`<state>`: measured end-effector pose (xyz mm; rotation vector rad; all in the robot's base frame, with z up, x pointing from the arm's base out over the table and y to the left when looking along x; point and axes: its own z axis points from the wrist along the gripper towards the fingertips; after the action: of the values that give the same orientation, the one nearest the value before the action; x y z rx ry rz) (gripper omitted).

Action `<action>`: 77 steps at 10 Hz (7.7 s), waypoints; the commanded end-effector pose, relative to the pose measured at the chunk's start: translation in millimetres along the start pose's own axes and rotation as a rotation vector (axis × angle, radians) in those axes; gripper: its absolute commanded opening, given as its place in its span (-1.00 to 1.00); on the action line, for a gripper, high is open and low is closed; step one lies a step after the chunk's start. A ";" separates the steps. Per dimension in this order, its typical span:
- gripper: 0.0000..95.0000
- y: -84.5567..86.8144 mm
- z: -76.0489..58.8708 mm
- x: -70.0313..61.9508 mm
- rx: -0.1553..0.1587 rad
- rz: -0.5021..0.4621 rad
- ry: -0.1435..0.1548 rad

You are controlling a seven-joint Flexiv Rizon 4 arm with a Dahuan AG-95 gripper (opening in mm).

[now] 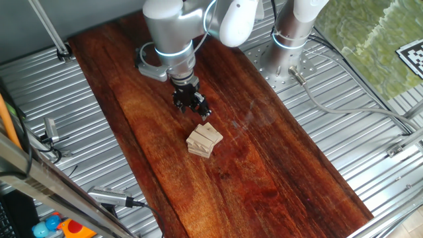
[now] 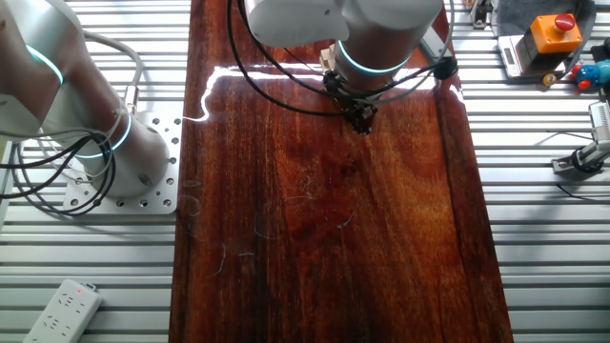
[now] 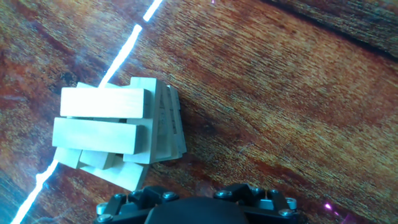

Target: Play Jenga

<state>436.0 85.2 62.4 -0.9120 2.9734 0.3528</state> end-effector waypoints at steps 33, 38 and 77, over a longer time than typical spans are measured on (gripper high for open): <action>0.60 -1.0 -7.4 -4.0 0.062 -0.072 -0.054; 0.60 -1.1 -7.1 -4.2 0.062 -0.082 -0.050; 0.60 7.1 13.3 -0.4 0.043 0.015 -0.081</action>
<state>430.7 94.0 51.0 -0.8510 2.9041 0.3161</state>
